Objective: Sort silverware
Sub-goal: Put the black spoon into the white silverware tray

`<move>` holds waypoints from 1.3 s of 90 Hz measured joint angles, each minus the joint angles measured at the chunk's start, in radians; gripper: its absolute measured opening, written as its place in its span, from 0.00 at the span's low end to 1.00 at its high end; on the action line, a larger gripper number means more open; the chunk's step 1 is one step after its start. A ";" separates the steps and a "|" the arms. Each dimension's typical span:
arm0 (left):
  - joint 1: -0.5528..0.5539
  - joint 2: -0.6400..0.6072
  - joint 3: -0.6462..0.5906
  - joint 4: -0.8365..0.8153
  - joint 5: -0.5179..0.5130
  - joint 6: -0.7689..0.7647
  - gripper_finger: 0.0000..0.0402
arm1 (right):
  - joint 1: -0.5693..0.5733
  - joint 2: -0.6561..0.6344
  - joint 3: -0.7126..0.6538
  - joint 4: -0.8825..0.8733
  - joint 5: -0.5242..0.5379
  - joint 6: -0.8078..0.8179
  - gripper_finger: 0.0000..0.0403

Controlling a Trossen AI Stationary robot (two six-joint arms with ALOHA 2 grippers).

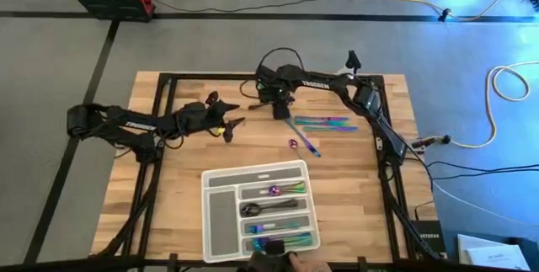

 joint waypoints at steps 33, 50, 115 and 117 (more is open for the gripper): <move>0.001 0.050 0.000 -0.044 -0.023 0.019 0.59 | 0.000 -0.074 0.002 0.089 -0.107 0.002 0.19; 0.000 0.093 0.000 -0.034 -0.022 -0.003 0.59 | -0.051 -0.071 -0.011 0.009 -0.109 -0.019 0.19; 0.001 0.114 0.001 0.016 -0.022 0.005 0.59 | -0.028 -0.022 -0.023 -0.009 -0.017 -0.084 0.24; 0.000 0.114 0.001 0.016 -0.022 0.005 0.59 | -0.025 -0.022 -0.023 -0.003 -0.015 -0.084 0.26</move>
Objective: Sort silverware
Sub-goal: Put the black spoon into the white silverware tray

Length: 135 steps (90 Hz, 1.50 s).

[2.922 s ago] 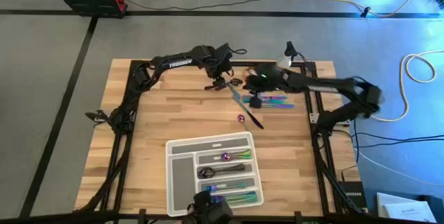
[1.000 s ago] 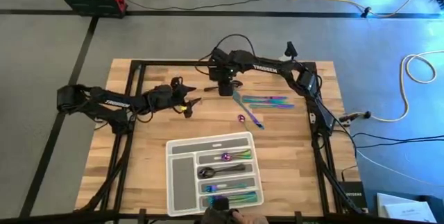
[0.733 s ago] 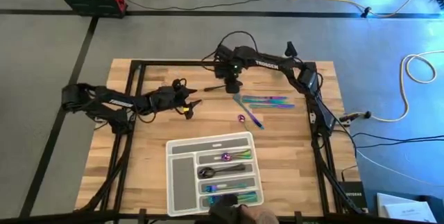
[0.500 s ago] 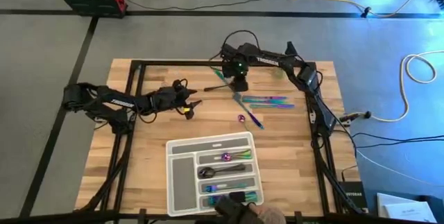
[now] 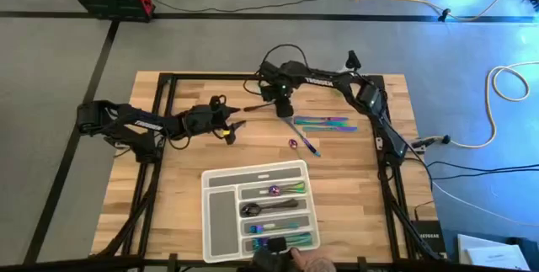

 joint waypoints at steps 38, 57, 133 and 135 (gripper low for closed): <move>0.000 0.000 0.000 0.000 0.000 -0.001 0.59 | 0.027 0.068 0.093 -0.065 0.113 0.024 0.39; 0.000 0.000 0.000 0.000 0.000 -0.005 0.59 | 0.028 0.121 0.186 -0.119 0.124 -0.002 0.27; 0.000 0.000 0.000 -0.029 0.000 -0.018 0.59 | -0.013 0.131 0.214 -0.310 0.068 -0.156 0.12; 0.000 0.000 0.000 -0.028 0.000 -0.018 0.59 | -0.015 0.132 0.213 -0.305 0.070 -0.157 0.10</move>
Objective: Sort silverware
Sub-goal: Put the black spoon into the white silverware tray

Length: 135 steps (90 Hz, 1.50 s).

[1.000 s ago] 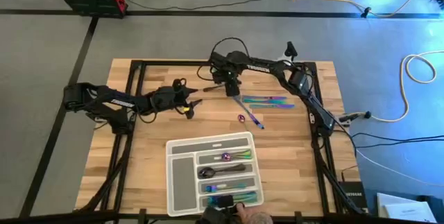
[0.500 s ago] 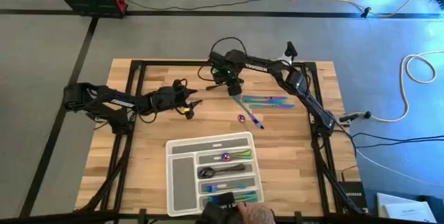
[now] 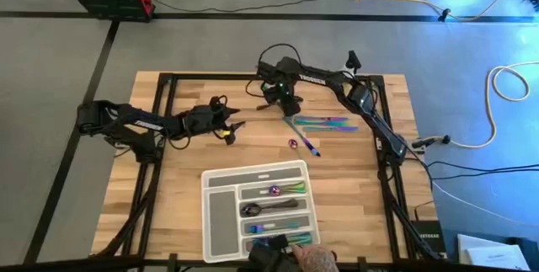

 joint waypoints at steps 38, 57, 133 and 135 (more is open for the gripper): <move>-0.001 0.000 0.000 0.000 0.000 -0.005 0.59 | 0.001 0.004 0.000 -0.039 0.032 0.054 0.11; -0.001 0.000 0.000 -0.001 0.000 -0.013 0.59 | 0.001 0.004 -0.001 -0.057 0.032 0.080 0.18; -0.001 0.000 0.000 -0.025 0.000 -0.028 0.59 | 0.003 0.002 -0.043 -0.069 0.052 0.164 0.22; -0.001 0.000 0.000 -0.025 0.000 -0.028 0.59 | 0.003 0.002 -0.043 -0.067 0.052 0.166 0.20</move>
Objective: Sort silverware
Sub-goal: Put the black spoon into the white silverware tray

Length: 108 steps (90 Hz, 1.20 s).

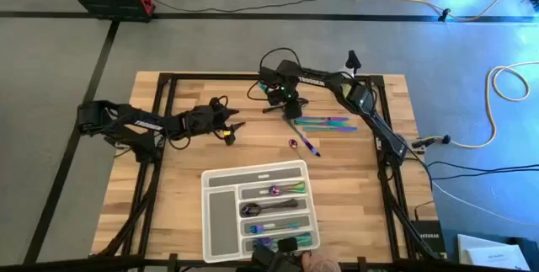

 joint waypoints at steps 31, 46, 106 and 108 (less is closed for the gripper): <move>0.000 0.000 0.000 0.000 0.000 -0.003 0.59 | 0.001 0.000 0.000 0.020 0.042 0.086 0.03; 0.000 0.000 0.000 0.000 0.000 -0.007 0.59 | -0.001 -0.039 0.000 0.013 0.026 0.102 0.01; -0.081 0.000 0.000 0.031 0.000 -0.060 0.59 | -0.048 -0.532 -0.233 0.141 -0.540 0.094 0.00; -0.089 0.000 0.000 0.044 0.001 -0.064 0.59 | -0.050 -0.554 -0.271 0.168 -0.568 0.088 0.00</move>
